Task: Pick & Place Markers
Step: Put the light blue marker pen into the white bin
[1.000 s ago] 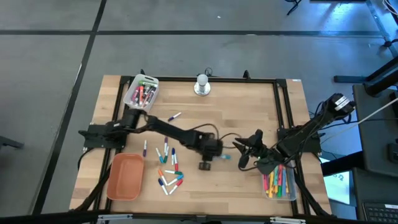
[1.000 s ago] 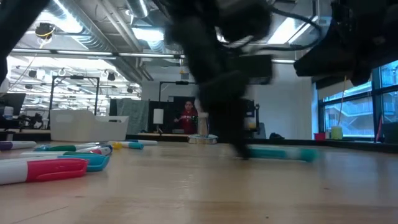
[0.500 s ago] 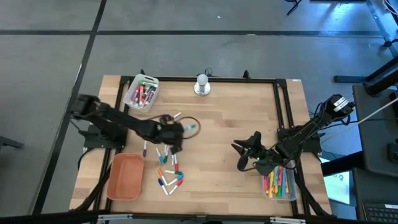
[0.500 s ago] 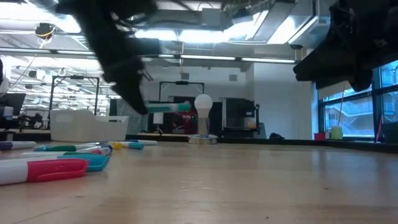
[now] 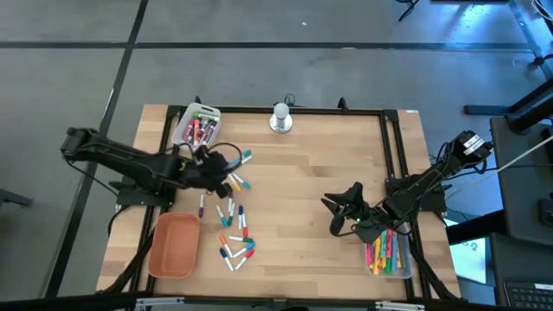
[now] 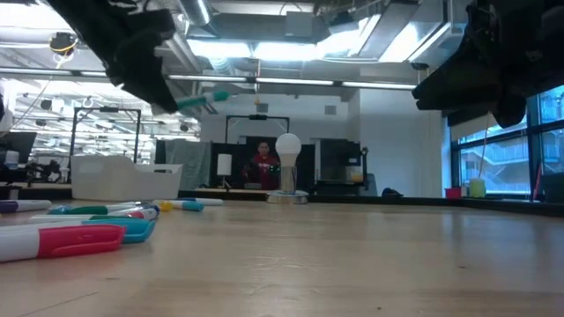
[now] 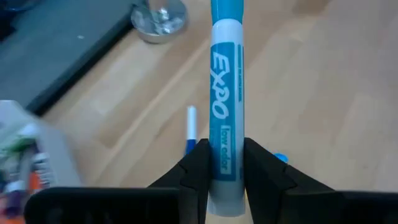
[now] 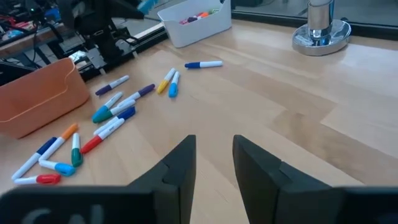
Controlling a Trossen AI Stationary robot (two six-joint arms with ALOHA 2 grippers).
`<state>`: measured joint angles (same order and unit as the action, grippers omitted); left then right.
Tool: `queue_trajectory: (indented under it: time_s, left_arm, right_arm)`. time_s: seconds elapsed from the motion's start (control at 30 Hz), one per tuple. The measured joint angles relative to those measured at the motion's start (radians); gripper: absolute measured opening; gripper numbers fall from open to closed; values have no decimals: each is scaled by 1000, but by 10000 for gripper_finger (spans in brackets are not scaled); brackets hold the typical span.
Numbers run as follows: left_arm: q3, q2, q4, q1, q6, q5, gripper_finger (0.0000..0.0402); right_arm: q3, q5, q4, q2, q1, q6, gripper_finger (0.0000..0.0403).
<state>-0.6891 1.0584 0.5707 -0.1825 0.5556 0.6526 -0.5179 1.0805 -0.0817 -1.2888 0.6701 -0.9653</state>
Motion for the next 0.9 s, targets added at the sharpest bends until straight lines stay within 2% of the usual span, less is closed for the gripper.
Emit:
queue_trajectory:
  time_s: [0.17,0.43,0.9]
  left_arm:
    - [0,-75,98,18,13,86,69]
    - [0,-109,244,130,71,134,69]
    - [31,-109,381,410,85,136,69]
  right_arm:
    - [0,-10,0,0,0,0,106]
    - [0,-10,-1,0,0,0,107]
    - [0,-10,30,0,0,-1,107]
